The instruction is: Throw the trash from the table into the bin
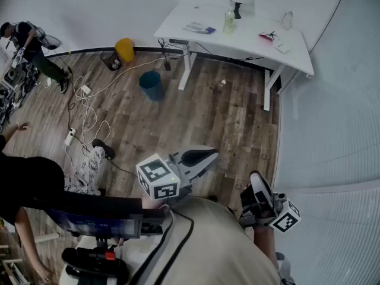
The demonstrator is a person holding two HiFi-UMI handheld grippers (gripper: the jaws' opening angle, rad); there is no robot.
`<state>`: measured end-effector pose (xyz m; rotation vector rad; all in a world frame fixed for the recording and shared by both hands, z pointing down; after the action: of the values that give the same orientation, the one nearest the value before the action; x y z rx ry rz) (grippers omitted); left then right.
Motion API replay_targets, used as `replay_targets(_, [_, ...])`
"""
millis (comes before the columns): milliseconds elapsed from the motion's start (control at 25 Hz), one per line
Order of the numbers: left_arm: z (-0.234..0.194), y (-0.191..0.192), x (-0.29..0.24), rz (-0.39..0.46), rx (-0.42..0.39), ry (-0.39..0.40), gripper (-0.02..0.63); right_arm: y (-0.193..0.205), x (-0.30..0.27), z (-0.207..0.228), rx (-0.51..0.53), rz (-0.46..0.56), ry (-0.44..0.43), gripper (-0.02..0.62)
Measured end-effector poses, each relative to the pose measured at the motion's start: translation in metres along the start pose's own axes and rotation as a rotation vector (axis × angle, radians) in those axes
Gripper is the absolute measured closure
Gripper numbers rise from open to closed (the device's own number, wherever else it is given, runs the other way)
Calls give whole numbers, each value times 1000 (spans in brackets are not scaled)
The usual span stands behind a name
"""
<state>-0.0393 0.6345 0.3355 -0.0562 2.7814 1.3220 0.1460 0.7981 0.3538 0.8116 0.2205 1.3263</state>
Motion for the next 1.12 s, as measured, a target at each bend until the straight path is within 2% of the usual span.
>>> replay_targets(200, [-18,-11,-14,-9,23,-26,595,-14,2,7,32,14,24,581])
replay_targets(360, [-19,-6,-4,19,22,-103,595,-13,5,19,23,-45,19,581])
replay_targets(440, [-20,-6,2,46,15,-145,595,-14,-1,24,9,-74,-6,581])
replay_targets(560, [-22,-11,15,102,13,-211,595,-13,-18,30,-15,-139,-90,581])
replay_targets(640, [-16,-7,19,132,2,-246,595,-10,-23,29,7,-204,-130,581])
replay_targets(720, [-10,1,20,150,-16,-275,595,-6,-21,29,28,-263,-165,581])
replay_targets(840, [-9,5,28,160,-30,-333,595,0,-31,30,6,-309,-221,581])
replay_targets(960, [-11,6,35,160,-8,-369,594,5,-40,31,-15,-339,-234,581])
replay_targets(1120, [-6,16,44,166,-12,-364,594,21,-34,21,42,-427,-233,581])
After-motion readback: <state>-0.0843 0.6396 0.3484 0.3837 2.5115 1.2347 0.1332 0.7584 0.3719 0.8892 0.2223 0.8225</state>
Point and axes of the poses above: the fingertips, and each gripper's own axes: x backward along the fingers, z to its right, y out of its underside, the point moved 9 cm from there along x, backward along the fingers, and after that the axes turned 13 degrees about x, right-handed, at the moved point
